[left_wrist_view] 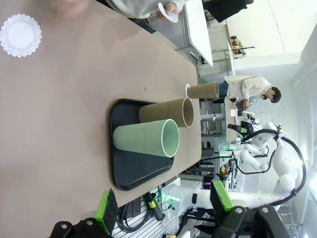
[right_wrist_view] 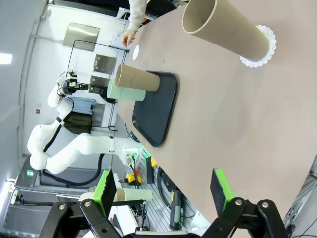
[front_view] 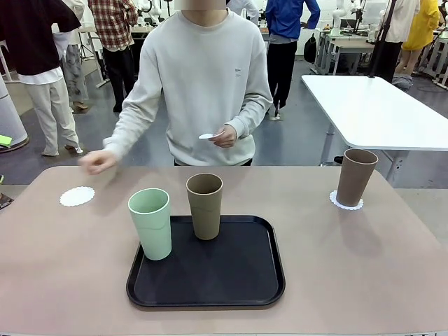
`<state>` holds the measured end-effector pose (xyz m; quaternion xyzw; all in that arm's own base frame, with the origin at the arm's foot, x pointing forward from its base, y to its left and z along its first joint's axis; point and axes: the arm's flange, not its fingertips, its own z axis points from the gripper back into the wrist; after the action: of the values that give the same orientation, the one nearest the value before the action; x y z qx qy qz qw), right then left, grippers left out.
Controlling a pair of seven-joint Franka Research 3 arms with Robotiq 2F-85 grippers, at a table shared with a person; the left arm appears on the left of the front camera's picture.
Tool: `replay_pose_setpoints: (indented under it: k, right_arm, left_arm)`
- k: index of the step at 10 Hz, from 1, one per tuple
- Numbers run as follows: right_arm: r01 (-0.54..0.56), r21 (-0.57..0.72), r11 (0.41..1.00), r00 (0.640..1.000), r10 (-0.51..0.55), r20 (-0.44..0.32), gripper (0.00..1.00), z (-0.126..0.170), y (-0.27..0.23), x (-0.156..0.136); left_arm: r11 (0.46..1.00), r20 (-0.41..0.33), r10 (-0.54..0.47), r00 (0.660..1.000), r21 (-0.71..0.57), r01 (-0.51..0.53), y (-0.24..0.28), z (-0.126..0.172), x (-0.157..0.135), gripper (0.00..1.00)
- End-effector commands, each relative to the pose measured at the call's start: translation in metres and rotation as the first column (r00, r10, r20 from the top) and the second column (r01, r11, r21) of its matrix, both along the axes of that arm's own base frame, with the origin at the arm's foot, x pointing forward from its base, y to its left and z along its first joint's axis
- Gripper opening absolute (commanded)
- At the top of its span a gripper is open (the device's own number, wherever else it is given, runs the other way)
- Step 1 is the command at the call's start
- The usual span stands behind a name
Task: Place coasters on the table and set cups on them.
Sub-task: Take one Reusable plastic cup from the Flat Tray and place it on a coaster set by the human.
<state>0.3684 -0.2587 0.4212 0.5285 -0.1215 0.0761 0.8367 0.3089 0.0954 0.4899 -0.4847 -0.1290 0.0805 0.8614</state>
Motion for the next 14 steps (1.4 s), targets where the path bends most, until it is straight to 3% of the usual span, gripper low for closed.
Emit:
replay_pose_setpoints:
  k: [1, 8, 9, 11, 12, 13, 14]
  right_arm:
    - [0.006, -0.002, 1.0, 1.0, -0.007, -0.01, 1.0, 0.002, 0.001, 0.0]
    - [0.006, -0.002, 1.0, 1.0, -0.007, -0.01, 1.0, 0.002, 0.001, 0.0]
    - [0.006, -0.002, 1.0, 1.0, -0.007, -0.01, 1.0, 0.002, 0.001, 0.0]
    - [0.006, -0.002, 1.0, 1.0, -0.007, -0.01, 1.0, 0.002, 0.001, 0.0]
    - [0.006, -0.002, 1.0, 1.0, -0.007, -0.01, 1.0, 0.002, 0.001, 0.0]
    - [0.006, -0.002, 1.0, 1.0, -0.007, -0.01, 1.0, 0.002, 0.001, 0.0]
    - [0.006, -0.002, 1.0, 1.0, -0.007, -0.01, 1.0, 0.002, 0.001, 0.0]
  left_arm:
    - [1.0, 0.02, -0.004, 1.0, -0.013, 0.005, 0.001, -0.002, -0.001, 1.0]
    - [1.0, 0.0, 0.0, 1.0, 0.0, 0.0, 0.0, 0.0, 0.0, 1.0]
    - [0.97, 0.176, -0.172, 0.969, 0.204, 0.135, -0.014, 0.02, 0.025, 1.0]
    - [0.825, 0.293, -0.456, 0.84, 0.494, 0.275, -0.061, 0.058, 0.068, 1.0]
    - [0.729, 0.264, -0.579, 0.772, 0.592, 0.344, -0.086, 0.064, 0.082, 1.0]
    - [0.645, 0.235, -0.627, 0.743, 0.691, 0.326, -0.112, 0.066, 0.089, 1.0]
    - [0.549, 0.158, -0.69, 0.707, 0.75, 0.369, -0.137, 0.068, 0.087, 1.0]
